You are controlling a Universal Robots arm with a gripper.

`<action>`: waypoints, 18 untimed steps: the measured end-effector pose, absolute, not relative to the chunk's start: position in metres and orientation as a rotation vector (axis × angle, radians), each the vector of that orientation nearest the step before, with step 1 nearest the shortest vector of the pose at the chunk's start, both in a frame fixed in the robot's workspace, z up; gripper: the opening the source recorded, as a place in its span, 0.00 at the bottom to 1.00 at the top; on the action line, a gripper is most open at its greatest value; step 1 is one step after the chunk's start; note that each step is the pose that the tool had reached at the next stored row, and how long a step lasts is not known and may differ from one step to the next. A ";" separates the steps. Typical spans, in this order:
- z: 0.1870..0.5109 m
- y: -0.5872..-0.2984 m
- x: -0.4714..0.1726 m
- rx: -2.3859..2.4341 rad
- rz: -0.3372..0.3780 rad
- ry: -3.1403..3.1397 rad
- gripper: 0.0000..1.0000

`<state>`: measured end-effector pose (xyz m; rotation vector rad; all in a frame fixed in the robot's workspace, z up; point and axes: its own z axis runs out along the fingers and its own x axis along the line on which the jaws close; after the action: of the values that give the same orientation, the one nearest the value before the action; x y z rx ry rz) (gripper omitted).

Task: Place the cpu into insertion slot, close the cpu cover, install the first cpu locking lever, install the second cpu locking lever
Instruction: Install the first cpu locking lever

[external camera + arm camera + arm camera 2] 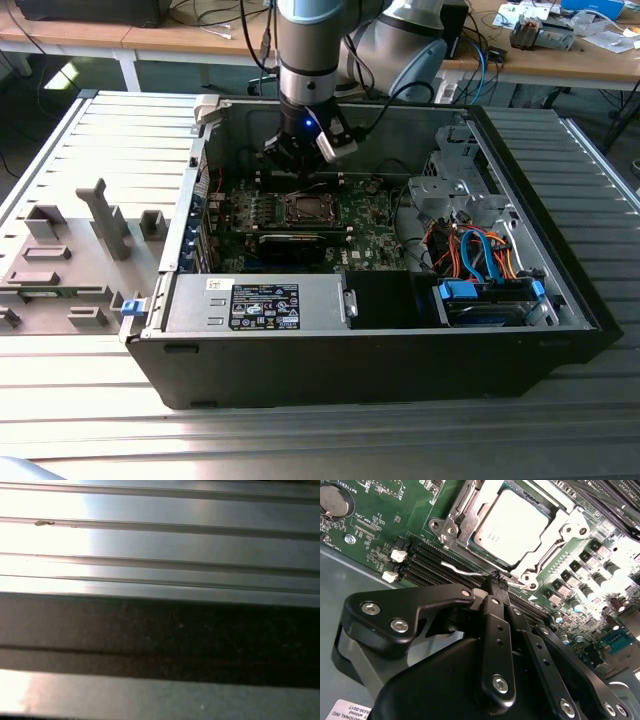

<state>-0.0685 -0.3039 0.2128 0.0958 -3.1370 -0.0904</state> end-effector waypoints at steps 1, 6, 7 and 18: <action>0.212 -0.304 -0.068 0.096 -0.090 -3.137 0.11; 0.210 -0.304 -0.065 0.096 -0.088 -3.137 0.11; 0.209 -0.304 -0.065 0.096 -0.087 -3.137 0.11; 0.201 -0.304 -0.055 0.096 -0.078 -3.137 0.11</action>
<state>-0.0548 -0.3039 0.2006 0.0957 -3.1370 -0.0781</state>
